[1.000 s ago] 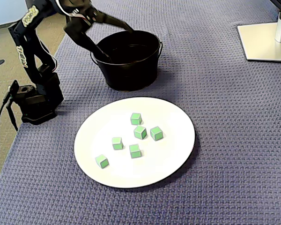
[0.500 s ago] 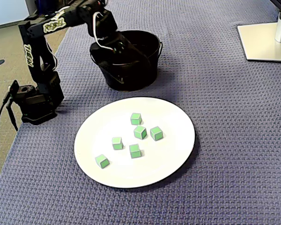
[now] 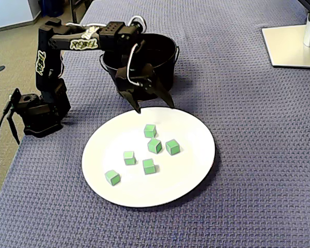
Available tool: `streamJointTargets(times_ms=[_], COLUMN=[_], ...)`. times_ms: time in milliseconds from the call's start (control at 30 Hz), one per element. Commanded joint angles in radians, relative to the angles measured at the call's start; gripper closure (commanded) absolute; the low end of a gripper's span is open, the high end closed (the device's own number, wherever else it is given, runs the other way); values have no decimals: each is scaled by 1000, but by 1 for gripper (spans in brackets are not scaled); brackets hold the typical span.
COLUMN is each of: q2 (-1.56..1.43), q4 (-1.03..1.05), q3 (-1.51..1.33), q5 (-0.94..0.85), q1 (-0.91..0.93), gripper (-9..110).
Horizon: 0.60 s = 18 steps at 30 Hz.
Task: Pick up the items on the white plate and put them in the black container.
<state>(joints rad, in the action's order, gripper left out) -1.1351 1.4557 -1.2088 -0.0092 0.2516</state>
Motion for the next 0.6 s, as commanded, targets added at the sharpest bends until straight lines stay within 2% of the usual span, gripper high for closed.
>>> streamJointTargets(times_ms=[0,567], q2=[57,210], q4=[37,135], q3=[124,238], q5=[12,20], q1=[26,69], gripper=[65,72])
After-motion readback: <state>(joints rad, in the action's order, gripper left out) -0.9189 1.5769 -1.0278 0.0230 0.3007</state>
